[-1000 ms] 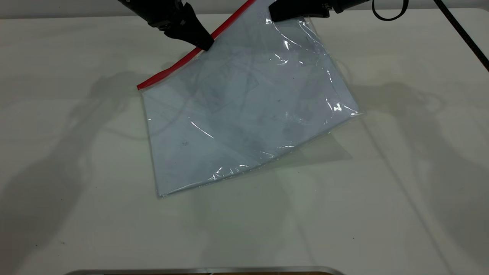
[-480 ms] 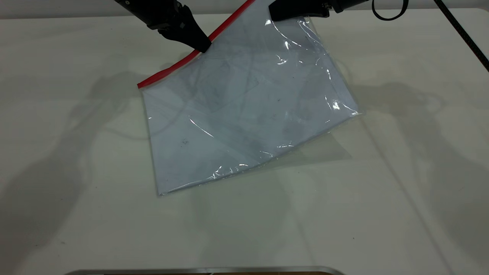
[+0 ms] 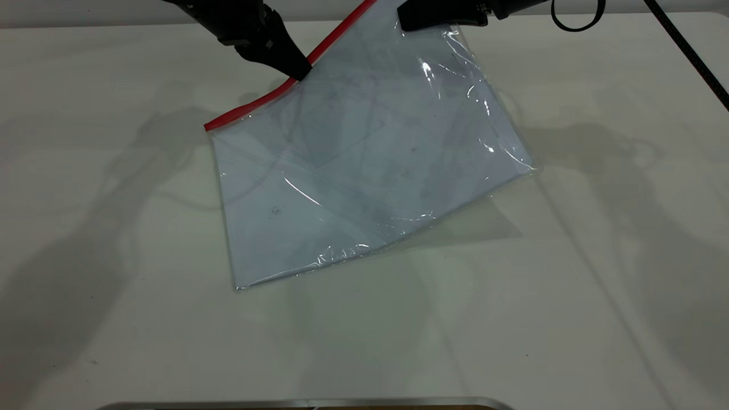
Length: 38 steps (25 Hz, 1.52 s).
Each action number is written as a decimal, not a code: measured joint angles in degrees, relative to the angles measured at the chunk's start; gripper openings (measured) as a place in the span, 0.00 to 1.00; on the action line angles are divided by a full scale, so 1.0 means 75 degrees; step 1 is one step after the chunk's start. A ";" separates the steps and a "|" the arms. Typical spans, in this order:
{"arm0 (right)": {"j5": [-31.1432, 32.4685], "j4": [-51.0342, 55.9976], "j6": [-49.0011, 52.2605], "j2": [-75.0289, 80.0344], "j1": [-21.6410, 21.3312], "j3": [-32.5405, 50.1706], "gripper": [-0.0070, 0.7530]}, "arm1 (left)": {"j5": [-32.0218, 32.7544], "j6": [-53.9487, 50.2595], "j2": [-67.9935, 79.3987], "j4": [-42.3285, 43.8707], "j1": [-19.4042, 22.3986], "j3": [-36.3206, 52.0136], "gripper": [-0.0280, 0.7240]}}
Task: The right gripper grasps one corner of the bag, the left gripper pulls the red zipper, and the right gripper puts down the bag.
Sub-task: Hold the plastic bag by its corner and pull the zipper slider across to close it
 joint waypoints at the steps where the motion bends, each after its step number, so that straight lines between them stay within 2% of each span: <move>1: 0.0000 0.0002 -0.0006 0.0000 0.0000 0.0000 0.05 | 0.0020 -0.0054 0.0046 0.0045 0.0033 -0.0017 0.11; 13: 0.0000 0.0243 -0.0096 0.0000 0.0014 0.0000 0.05 | 0.0174 -0.0313 0.0270 0.0230 0.0554 -0.0026 0.11; 23: 0.0015 0.0399 -0.0257 0.0000 0.0014 0.0000 0.05 | 0.0337 -0.0895 0.0275 0.1573 0.0920 -0.0026 0.11; 38: 0.0047 0.0457 -0.0291 0.0000 0.0023 0.0000 0.05 | 0.0987 -0.1550 0.0325 0.2329 0.1253 -0.0026 0.12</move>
